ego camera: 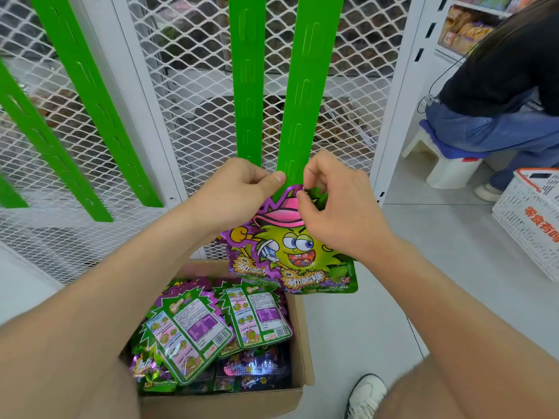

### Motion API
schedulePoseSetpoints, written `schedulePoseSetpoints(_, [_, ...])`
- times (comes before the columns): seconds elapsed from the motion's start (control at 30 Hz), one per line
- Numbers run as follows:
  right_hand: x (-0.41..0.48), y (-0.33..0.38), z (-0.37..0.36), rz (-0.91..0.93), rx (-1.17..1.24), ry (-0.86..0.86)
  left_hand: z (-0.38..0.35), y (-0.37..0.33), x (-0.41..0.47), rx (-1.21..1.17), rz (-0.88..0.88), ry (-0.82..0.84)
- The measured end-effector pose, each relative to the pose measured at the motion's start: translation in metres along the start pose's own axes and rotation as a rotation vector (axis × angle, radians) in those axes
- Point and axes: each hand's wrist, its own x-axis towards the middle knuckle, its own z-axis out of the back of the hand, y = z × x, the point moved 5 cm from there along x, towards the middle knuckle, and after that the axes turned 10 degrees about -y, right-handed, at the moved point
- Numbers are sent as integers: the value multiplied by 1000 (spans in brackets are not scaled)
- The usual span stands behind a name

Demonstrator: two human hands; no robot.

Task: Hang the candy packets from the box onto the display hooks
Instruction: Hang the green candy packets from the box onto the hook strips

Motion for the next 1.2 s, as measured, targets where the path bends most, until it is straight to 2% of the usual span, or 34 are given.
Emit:
schedulePoseSetpoints(0.27, [-11, -5, -7, -11, -13, 11, 1, 4, 5, 55, -75, 8])
schedulePoseSetpoints(0.4, [-11, -5, 3, -145, 64, 28, 4, 6, 3, -5, -146, -29])
schedulePoseSetpoints(0.47, [-11, -12, 5, -188, 63, 121, 6, 7, 1, -87, -176, -61])
schedulePoseSetpoints(0.57, [-20, -23, -1, -285, 73, 371, 2, 8, -3, -74, -278, -29])
schedulePoseSetpoints(0.67, [-31, -28, -6, -436, 136, 493, -4, 8, -10, -73, -228, 42])
schedulePoseSetpoints(0.8, [-38, -27, -11, -580, 274, 465, -7, 7, -15, -20, -237, 82])
schedulePoseSetpoints(0.97, [-41, -28, -11, -760, 408, 456, -5, 9, -15, 12, -249, 50])
schedulePoseSetpoints(1.2, [-42, -25, -12, -847, 519, 471, -8, 4, -21, 57, -397, -21])
